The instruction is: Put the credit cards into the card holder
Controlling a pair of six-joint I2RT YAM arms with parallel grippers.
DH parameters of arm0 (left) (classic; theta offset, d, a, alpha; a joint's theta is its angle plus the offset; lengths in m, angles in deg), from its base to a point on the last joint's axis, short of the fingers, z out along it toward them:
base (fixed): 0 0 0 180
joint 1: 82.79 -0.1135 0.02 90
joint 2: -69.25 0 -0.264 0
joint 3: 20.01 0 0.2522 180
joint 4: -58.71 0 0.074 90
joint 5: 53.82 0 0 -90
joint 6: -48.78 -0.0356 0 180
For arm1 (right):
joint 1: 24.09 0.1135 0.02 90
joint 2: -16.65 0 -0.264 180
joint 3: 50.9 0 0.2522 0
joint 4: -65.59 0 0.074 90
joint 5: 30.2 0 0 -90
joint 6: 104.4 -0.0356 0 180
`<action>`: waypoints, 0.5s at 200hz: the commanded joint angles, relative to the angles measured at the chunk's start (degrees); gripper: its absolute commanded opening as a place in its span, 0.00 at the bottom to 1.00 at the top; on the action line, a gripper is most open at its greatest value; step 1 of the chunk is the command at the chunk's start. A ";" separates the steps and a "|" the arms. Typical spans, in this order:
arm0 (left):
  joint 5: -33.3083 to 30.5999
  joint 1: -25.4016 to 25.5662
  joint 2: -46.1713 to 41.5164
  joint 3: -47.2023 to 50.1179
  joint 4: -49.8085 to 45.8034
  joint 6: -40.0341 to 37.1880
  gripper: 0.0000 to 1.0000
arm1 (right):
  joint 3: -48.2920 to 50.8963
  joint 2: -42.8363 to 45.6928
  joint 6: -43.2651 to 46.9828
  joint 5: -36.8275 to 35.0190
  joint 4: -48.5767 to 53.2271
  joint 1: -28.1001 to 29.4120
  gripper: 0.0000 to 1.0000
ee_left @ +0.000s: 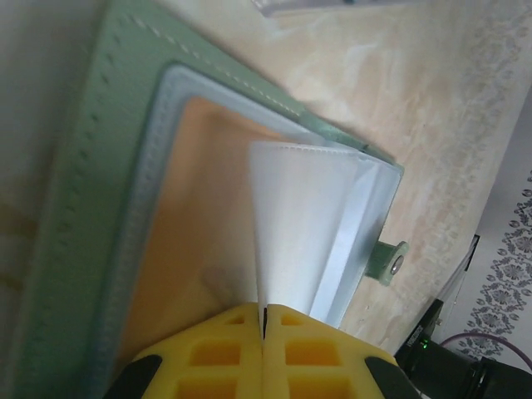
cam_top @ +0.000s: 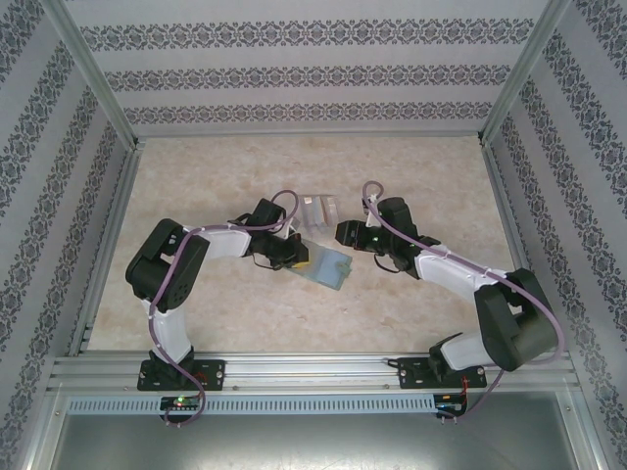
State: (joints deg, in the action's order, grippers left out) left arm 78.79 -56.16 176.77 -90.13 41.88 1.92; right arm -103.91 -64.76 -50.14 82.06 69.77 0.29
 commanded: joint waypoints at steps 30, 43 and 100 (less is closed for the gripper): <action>-7.27 -1.58 0.37 -3.73 -9.26 -9.82 0.07 | 0.58 -1.82 0.97 -0.93 -1.56 1.52 0.47; -9.42 -1.62 1.07 -4.51 -11.79 -11.65 0.10 | 0.42 -1.83 1.11 -0.89 -1.37 1.57 0.47; -18.95 -1.65 -1.22 -4.31 -15.73 -14.37 0.28 | -0.09 -1.99 2.82 -1.59 0.05 2.13 0.47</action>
State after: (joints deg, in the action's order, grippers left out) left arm 68.87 -57.32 176.42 -94.57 32.81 -9.14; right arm -103.78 -66.02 -49.77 81.64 69.68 1.32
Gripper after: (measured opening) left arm 0.265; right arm 0.471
